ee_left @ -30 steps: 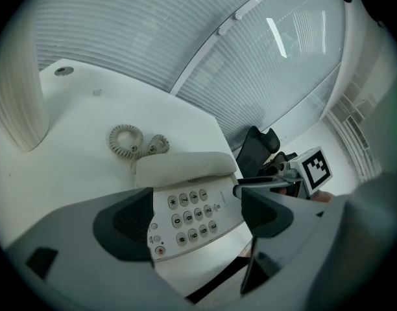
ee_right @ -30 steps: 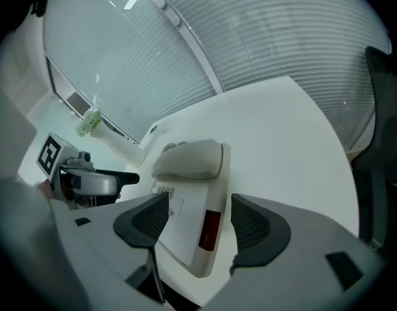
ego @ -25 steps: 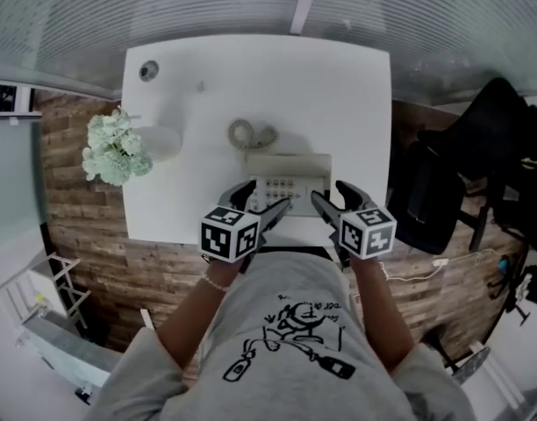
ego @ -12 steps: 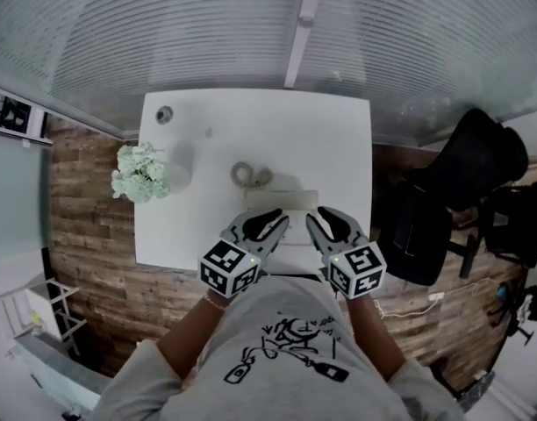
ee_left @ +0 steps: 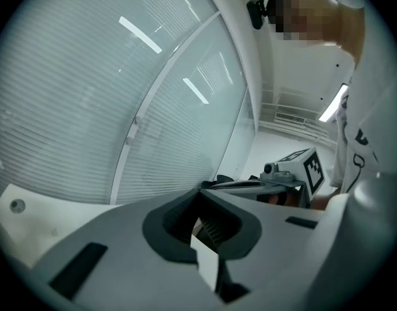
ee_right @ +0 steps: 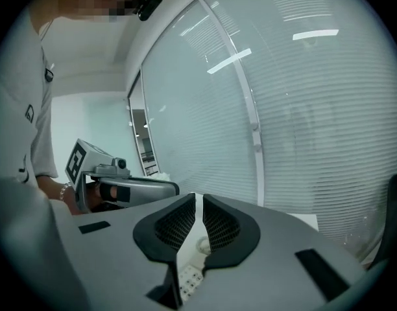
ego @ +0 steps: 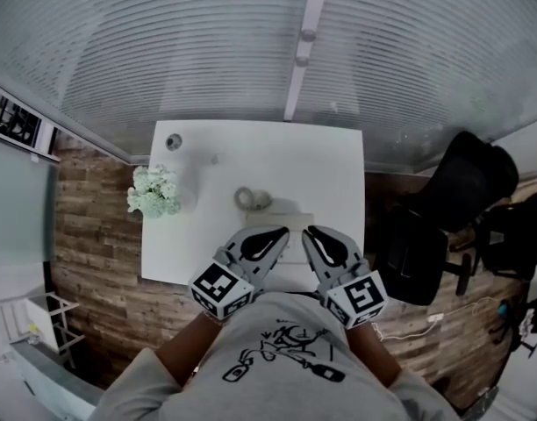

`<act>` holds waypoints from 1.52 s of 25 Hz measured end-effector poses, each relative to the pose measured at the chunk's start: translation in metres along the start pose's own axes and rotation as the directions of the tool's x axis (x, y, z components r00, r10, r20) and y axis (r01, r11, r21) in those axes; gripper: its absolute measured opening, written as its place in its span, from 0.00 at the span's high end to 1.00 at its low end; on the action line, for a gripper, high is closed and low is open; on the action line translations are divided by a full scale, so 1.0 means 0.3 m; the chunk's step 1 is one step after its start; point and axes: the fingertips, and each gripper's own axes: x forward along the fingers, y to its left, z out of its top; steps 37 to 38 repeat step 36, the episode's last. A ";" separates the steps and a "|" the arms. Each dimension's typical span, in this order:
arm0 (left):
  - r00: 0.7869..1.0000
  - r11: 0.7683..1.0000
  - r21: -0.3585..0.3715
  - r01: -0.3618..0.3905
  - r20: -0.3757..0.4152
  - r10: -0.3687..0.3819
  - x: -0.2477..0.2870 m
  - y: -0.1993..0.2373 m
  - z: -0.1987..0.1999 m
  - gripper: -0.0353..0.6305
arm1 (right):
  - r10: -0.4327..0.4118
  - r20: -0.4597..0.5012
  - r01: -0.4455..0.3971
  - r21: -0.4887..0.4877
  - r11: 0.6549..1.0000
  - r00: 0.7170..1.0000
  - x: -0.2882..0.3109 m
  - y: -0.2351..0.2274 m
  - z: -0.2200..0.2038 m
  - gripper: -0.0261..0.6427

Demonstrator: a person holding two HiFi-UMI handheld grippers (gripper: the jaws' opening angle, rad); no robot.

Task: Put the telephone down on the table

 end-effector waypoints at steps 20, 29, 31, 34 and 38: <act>0.995 0.991 0.131 0.018 0.096 -0.030 -0.044 -0.149 0.177 0.94 | 0.072 0.148 -0.054 -0.123 0.991 0.986 -0.085 0.122 0.213 0.90; 0.995 0.993 0.115 0.001 0.098 -0.012 -0.056 -0.145 0.180 0.94 | 0.070 0.153 -0.049 -0.136 0.990 0.986 -0.092 0.131 0.228 0.90; 0.995 0.994 0.113 0.000 0.097 -0.011 -0.060 -0.142 0.183 0.94 | 0.066 0.152 -0.045 -0.139 0.989 0.986 -0.090 0.132 0.229 0.90; 0.995 0.993 0.114 -0.004 0.095 -0.007 -0.063 -0.135 0.183 0.94 | 0.063 0.150 -0.042 -0.141 0.989 0.987 -0.086 0.131 0.231 0.91; 0.996 0.994 0.113 -0.007 0.095 -0.004 -0.064 -0.132 0.183 0.94 | 0.063 0.149 -0.042 -0.141 0.989 0.987 -0.085 0.130 0.231 0.91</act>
